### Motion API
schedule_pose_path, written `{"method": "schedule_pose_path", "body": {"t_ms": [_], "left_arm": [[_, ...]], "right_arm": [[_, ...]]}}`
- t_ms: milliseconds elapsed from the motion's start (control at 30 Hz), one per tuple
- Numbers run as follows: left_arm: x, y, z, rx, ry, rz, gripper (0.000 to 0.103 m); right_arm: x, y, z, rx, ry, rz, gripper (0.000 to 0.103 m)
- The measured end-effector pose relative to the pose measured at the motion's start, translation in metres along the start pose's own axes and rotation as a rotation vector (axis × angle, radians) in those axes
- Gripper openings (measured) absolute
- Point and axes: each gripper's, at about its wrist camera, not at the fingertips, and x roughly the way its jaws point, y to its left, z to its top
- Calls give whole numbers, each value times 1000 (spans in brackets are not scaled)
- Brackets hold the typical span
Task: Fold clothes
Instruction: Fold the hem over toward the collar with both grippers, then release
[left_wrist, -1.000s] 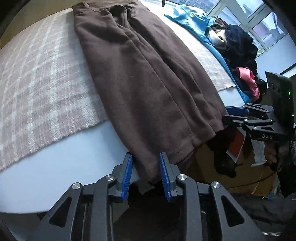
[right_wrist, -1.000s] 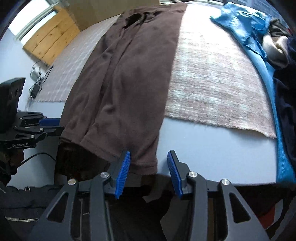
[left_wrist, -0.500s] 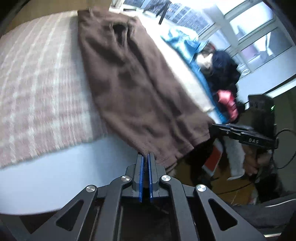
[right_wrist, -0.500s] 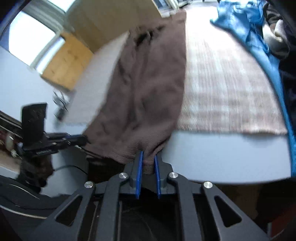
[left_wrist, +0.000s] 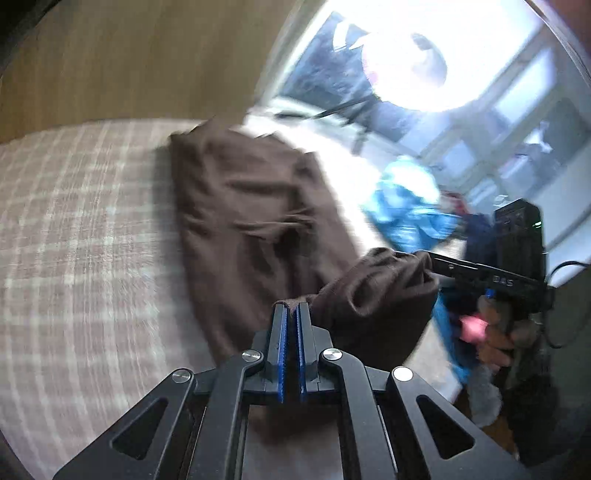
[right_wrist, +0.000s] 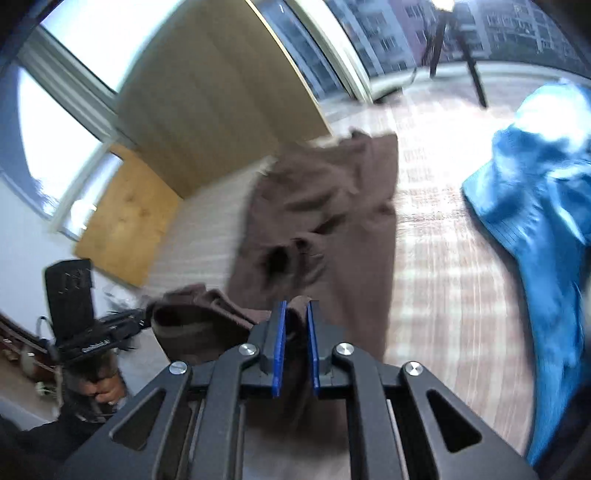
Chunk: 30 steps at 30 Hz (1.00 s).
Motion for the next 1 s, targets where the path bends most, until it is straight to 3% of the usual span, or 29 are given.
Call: {"method": "schedule_pose_path", "body": {"t_ms": [100, 200, 267, 367, 467, 567, 633, 667, 700, 733, 767, 867, 1000], "left_arm": [[31, 23, 14, -50, 34, 72, 7], [24, 45, 21, -143, 3, 56, 16], [9, 51, 23, -160, -36, 33, 18], [-8, 35, 8, -32, -59, 31, 29], [7, 10, -8, 130, -21, 61, 33], [26, 4, -11, 171, 4, 86, 33], [38, 8, -6, 130, -1, 70, 20], [44, 11, -2, 104, 7, 49, 11], [46, 10, 0, 96, 12, 41, 10], [45, 9, 1, 101, 10, 50, 10], [42, 6, 1, 115, 7, 55, 9], [18, 1, 6, 115, -23, 77, 9], [9, 8, 22, 105, -59, 159, 10]], "right_arm": [[11, -17, 19, 36, 38, -1, 18], [16, -33, 36, 77, 63, 7, 24], [12, -42, 44, 85, 66, 17, 41], [-19, -39, 37, -26, 23, 42, 48], [-9, -32, 24, -149, 51, 36, 48], [22, -27, 10, -227, 126, 21, 48], [35, -24, 4, -266, 140, 18, 48], [41, -23, 2, -277, 146, 26, 44], [48, -22, 1, -289, 151, 34, 38], [51, -20, 1, -296, 156, 44, 20], [51, -19, 2, -300, 161, 56, 10], [28, -12, 5, -350, 98, 67, 5], [13, -21, 23, -299, 32, 66, 4]]}}
